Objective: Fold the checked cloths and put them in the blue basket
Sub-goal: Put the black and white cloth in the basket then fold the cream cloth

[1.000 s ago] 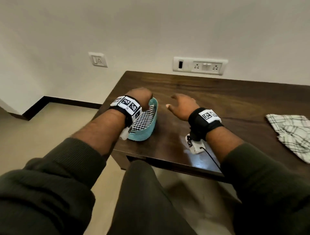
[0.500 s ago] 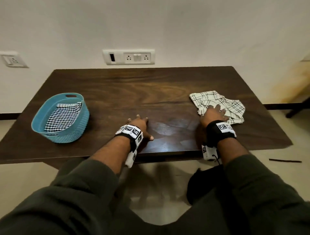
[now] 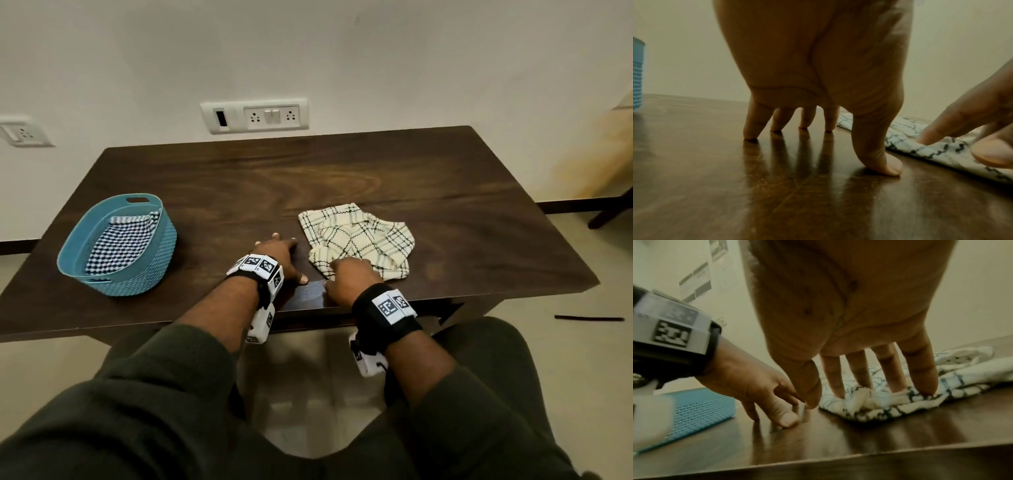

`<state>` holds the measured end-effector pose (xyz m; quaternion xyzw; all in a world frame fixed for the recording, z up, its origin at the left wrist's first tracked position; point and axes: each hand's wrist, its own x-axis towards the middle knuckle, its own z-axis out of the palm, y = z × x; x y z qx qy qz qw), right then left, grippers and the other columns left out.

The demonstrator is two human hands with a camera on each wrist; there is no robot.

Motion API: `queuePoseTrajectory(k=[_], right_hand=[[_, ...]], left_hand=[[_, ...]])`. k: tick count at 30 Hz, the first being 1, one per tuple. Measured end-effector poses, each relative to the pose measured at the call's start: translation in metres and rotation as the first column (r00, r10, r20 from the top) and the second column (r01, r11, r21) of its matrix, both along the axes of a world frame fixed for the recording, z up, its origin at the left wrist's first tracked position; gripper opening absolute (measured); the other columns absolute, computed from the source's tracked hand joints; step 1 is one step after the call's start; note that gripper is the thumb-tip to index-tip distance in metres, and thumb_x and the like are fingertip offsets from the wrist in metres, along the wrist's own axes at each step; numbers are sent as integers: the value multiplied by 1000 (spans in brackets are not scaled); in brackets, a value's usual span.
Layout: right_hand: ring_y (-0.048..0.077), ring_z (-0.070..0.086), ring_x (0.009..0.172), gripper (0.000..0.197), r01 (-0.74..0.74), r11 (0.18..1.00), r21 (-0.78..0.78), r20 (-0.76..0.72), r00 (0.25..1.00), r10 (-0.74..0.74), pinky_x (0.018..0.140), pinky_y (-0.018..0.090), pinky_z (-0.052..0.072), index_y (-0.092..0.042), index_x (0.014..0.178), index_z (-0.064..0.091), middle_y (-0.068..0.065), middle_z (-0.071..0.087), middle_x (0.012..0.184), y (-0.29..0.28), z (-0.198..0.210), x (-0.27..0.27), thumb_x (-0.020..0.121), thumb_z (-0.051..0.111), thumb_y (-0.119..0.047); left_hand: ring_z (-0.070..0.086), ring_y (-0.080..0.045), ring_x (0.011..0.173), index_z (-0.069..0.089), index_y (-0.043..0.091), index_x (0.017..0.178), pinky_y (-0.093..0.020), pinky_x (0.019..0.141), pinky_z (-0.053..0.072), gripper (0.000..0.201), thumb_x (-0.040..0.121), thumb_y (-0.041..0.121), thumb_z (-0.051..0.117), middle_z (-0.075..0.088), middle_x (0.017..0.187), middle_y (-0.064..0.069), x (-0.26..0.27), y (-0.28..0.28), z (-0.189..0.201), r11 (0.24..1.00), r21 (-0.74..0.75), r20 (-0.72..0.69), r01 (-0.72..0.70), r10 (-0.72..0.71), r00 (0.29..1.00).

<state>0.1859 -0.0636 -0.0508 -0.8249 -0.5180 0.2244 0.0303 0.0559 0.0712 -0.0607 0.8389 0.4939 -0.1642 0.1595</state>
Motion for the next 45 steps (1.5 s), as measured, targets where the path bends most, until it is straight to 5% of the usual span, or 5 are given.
queuePoseTrajectory(k=[11,24,32,37,45], right_hand=[[39,57,114,37,198,955,221,70,973,-219,94,42,51,-8,118,63,18,63,120,-14,1,56,83,51,-1],[15,72,66,33,454,681,575,-554,828,-85,55,24,57,-28,123,62,-1,62,106,1,14,45,98,53,-8],[22,65,61,52,518,673,528,-764,636,110,64,35,58,-25,138,53,7,66,75,3,20,21,92,61,-3],[-11,64,89,72,239,784,573,-626,745,231,84,13,51,-20,152,33,-2,69,110,-5,30,3,88,54,6],[15,63,104,69,204,710,674,-369,926,85,90,34,53,-32,148,35,-2,65,115,-9,41,9,87,58,-11]], left_hand=[[15,-46,147,22,34,154,-50,119,19,117,58,66,81,8,165,-10,-8,0,-4,999,-28,63,-34,35,997],[27,-44,144,38,34,146,-48,119,25,101,59,57,84,21,161,-15,-8,-4,5,999,-44,74,-18,21,997],[60,-10,117,61,21,130,-24,101,44,55,80,36,78,65,126,4,-11,-29,46,992,-107,715,62,33,698],[71,-18,80,72,14,106,-34,76,56,50,73,52,76,75,89,-7,9,-46,56,972,-230,829,-41,218,515],[56,-12,68,68,10,82,-37,74,51,17,96,17,60,66,73,-1,-14,-41,59,984,-166,773,-70,174,609]])
